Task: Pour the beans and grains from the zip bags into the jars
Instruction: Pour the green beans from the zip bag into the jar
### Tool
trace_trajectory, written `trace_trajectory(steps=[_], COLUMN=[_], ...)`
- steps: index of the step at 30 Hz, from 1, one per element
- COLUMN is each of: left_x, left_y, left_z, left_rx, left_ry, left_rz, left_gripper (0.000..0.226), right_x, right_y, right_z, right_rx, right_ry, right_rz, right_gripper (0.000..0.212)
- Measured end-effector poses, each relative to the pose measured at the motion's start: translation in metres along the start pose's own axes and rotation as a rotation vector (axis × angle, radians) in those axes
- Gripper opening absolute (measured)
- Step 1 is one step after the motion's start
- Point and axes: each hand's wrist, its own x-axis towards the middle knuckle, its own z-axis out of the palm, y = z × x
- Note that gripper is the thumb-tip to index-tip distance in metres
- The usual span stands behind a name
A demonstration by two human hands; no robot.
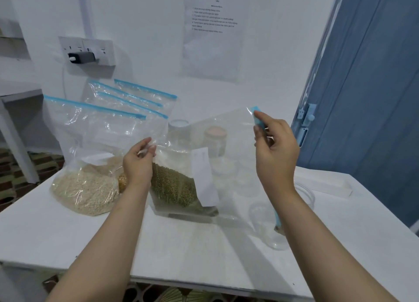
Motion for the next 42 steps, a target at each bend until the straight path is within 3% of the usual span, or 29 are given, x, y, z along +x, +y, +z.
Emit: trace_trajectory(steps=[13,29,42], left_x=[0.049,0.070,0.053], left_y=[0.076,0.112,0.123], left_z=[0.035,0.102,0.155], left_rx=[-0.010,-0.181,-0.248], left_ry=[-0.019,-0.121,-0.131], left_rz=[0.205,0.214,0.191], left_gripper=[0.026,0.025,0.025], right_x=[0.046,0.080,0.092], right_y=[-0.003,0.012,0.039], right_z=[0.019,-0.020,-0.053], right_rx=[0.026,-0.127,-0.021], right_ry=[0.094,0.307,0.288], right_rz=[0.008,0.034,0.075], right_gripper=[0.032,0.031,0.030])
